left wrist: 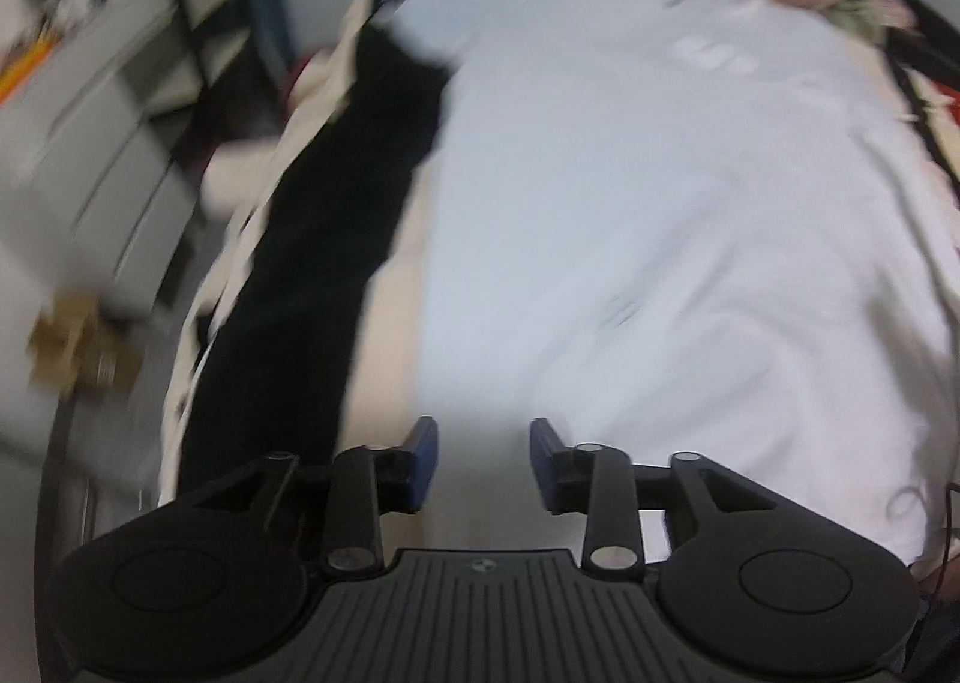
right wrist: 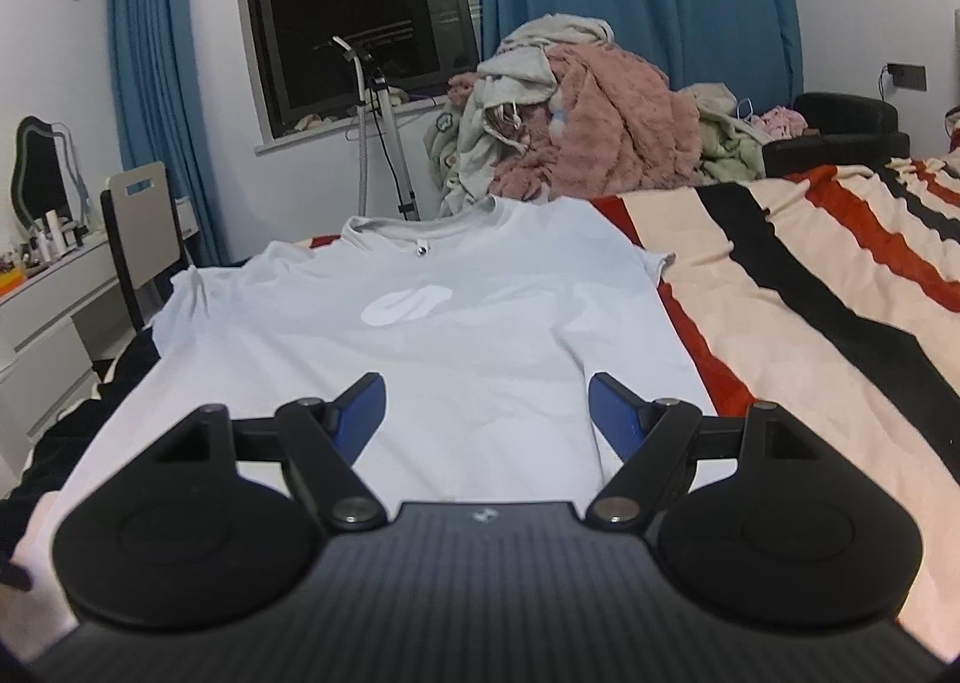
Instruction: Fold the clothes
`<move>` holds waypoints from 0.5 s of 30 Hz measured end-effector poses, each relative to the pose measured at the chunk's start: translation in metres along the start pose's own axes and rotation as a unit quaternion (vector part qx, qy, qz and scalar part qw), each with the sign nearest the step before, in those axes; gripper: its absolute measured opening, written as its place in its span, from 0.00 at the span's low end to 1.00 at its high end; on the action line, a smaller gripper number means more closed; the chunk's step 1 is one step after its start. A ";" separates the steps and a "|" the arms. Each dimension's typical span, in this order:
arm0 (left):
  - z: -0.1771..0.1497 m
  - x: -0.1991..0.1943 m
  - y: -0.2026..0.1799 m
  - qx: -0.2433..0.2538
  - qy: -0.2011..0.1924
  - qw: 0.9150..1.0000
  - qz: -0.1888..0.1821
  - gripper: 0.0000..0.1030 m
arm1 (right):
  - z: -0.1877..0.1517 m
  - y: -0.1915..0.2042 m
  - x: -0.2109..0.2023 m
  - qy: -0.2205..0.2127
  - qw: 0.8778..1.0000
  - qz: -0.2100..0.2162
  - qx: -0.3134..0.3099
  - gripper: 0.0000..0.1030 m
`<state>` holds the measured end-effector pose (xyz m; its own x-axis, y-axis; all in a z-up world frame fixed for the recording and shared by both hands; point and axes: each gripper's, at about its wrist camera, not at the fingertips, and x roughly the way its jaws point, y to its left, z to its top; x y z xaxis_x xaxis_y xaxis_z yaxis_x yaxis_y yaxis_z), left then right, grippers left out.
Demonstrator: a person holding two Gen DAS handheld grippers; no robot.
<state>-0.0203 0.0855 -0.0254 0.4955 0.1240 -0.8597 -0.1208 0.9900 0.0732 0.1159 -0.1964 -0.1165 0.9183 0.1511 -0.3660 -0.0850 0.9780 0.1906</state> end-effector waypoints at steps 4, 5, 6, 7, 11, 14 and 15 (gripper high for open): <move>0.016 -0.014 -0.032 -0.014 -0.071 0.996 -0.052 0.51 | 0.004 -0.003 -0.006 -0.014 1.000 -0.003 -0.003 0.74; 0.022 -0.017 -0.041 -0.015 -0.090 0.994 -0.062 0.53 | 0.005 -0.004 -0.008 -0.017 1.000 -0.003 -0.002 0.74; 0.027 -0.020 -0.049 -0.016 -0.108 0.992 -0.069 0.56 | 0.006 -0.006 -0.010 -0.022 1.000 -0.004 -0.003 0.74; 0.031 -0.023 -0.058 -0.017 -0.123 0.989 -0.075 0.59 | 0.007 -0.006 -0.012 -0.027 1.000 -0.007 -0.004 0.74; 0.042 -0.038 -0.081 -0.017 -0.191 0.976 -0.104 0.67 | 0.011 -0.009 -0.019 -0.046 0.999 -0.017 -0.011 0.74; 0.039 -0.036 -0.091 -0.026 -0.240 0.964 -0.111 0.77 | 0.013 -0.011 -0.020 -0.052 0.998 -0.020 -0.013 0.74; 0.038 -0.030 -0.088 -0.025 -0.256 0.960 -0.107 0.78 | 0.013 -0.011 -0.019 -0.052 0.998 -0.019 -0.013 0.74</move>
<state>0.0084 -0.0028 0.0134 0.8698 -0.0531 -0.4905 -0.0029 0.9936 -0.1127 0.1039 -0.2116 -0.0998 0.9559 0.0999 -0.2761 -0.0584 0.9862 0.1547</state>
